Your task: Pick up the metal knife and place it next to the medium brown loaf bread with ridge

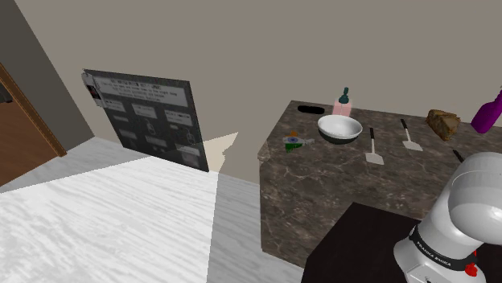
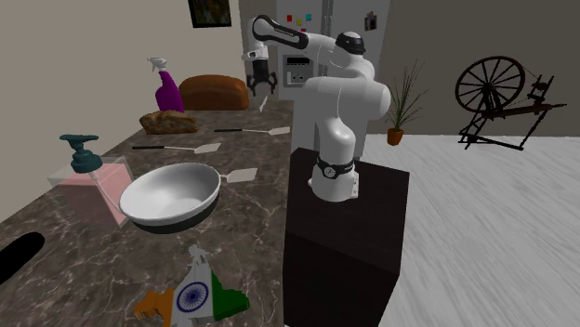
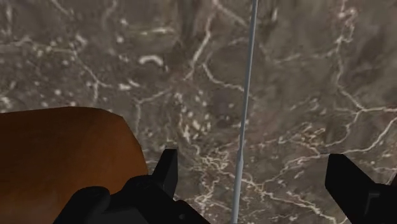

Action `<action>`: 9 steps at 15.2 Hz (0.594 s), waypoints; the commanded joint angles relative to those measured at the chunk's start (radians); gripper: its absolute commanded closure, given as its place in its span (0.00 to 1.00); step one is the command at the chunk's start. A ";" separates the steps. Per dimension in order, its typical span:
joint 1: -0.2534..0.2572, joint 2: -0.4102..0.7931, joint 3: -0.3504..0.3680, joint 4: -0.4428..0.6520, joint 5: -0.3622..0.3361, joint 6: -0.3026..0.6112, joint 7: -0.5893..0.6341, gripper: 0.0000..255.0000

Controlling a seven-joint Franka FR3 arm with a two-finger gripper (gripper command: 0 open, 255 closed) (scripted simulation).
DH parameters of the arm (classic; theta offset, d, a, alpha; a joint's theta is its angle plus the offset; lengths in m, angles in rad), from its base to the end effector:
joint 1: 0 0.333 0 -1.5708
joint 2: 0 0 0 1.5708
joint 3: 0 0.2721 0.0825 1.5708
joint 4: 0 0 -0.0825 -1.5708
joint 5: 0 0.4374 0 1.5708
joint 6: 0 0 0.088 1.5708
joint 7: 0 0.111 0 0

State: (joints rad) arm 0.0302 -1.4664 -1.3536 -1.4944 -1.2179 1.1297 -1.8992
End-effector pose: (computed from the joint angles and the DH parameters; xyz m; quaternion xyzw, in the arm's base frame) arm -0.3245 -0.5731 0.3605 -0.9677 -0.1914 -0.1409 0.0842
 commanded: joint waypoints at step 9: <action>0.054 0.052 0.023 0.104 0.022 -0.047 -0.029 0.00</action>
State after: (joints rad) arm 0.0838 -1.4143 -1.3306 -1.3907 -1.1960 1.0833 -1.9279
